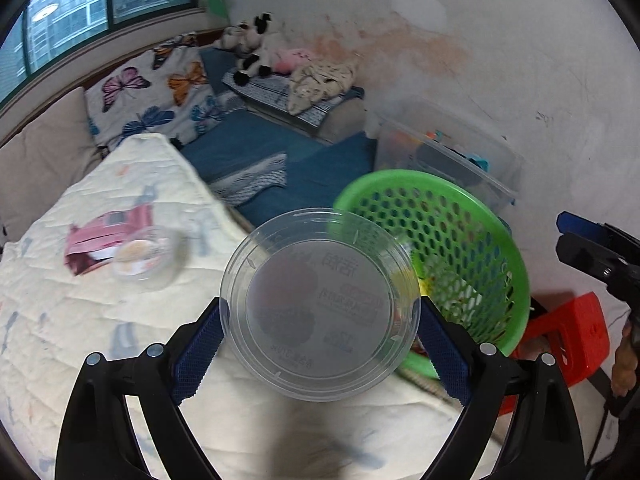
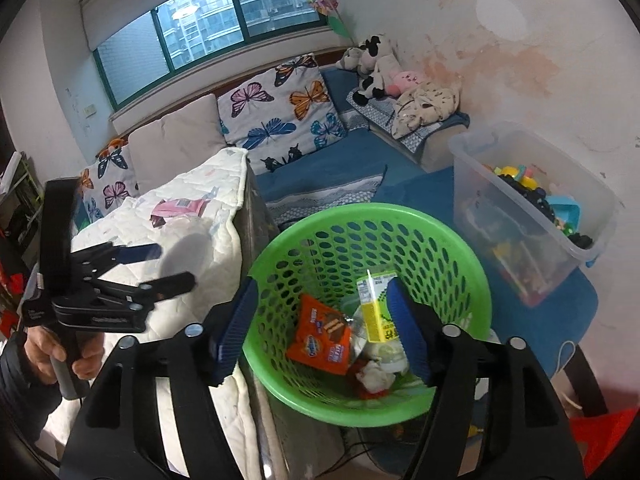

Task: Collect trash
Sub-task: 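Release the clear round plastic container into the green basket with the left gripper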

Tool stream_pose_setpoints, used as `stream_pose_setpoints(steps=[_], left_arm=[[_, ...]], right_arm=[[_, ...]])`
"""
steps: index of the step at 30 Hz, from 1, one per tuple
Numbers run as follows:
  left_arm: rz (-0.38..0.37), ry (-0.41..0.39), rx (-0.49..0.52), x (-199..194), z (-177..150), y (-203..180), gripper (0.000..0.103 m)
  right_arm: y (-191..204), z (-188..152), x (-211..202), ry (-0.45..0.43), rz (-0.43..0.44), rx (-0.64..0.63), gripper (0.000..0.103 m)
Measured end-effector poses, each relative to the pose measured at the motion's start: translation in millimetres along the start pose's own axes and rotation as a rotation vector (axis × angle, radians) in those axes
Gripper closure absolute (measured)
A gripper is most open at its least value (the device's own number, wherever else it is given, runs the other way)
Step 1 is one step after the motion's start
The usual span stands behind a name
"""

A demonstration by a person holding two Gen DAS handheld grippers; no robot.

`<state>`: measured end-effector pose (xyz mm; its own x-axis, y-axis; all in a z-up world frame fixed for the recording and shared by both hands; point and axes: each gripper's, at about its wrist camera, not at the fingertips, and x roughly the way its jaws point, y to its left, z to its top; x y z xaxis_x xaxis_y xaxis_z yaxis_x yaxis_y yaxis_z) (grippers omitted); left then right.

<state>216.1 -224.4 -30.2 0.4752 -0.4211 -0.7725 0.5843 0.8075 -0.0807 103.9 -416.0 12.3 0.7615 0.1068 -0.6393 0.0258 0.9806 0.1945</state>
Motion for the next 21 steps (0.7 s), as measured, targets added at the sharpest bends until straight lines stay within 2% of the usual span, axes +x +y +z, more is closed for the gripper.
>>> stream_pose_setpoints(steps=[4,14,21], left_arm=[[-0.018,0.028,0.024,17,4,-24,0.013],[-0.039,0.062,0.046,39,9,-55,0.013],[-0.044,0.084,0.046,48,10,-62,0.012]], right_arm=[[-4,-5,-6,-0.007,-0.014,-0.009,0.027],[-16,-13,-16,-0.017,-0.032,0.006,0.026],[-21,-15,-21,-0.026,-0.031,0.024,0.025]])
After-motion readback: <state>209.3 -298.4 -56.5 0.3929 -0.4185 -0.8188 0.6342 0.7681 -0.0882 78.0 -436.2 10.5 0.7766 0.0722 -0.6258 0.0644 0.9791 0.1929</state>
